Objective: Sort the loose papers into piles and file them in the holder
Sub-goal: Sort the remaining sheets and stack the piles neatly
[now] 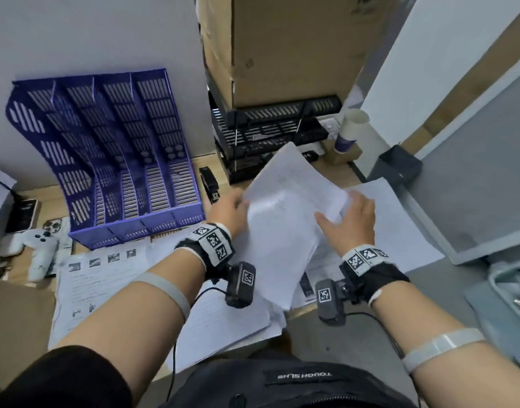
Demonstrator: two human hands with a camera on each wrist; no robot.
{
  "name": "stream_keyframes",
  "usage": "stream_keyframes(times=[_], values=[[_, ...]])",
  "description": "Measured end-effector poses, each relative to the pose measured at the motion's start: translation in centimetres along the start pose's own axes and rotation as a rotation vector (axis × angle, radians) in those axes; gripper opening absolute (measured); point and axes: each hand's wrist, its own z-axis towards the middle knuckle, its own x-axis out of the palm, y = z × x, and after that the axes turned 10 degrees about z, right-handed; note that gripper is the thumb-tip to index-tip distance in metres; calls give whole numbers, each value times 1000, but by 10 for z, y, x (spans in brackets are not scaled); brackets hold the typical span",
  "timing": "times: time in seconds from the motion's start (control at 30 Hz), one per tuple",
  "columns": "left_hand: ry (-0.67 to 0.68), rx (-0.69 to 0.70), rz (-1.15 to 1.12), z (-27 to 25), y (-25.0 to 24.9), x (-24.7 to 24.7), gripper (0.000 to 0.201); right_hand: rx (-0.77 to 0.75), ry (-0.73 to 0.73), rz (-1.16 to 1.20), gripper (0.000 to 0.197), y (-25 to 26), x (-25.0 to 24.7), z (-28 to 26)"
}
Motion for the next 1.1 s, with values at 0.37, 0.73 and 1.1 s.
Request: stream_keyframes(times=[0.37, 0.73, 1.1], values=[[258, -236, -549, 23, -80, 115, 34, 349, 244, 317, 32, -96, -69, 17], [635, -141, -659, 31, -183, 168, 40, 408, -204, 154, 30, -162, -156, 96], [233, -450, -450, 30, -72, 128, 15, 540, 201, 251, 30, -137, -33, 90]])
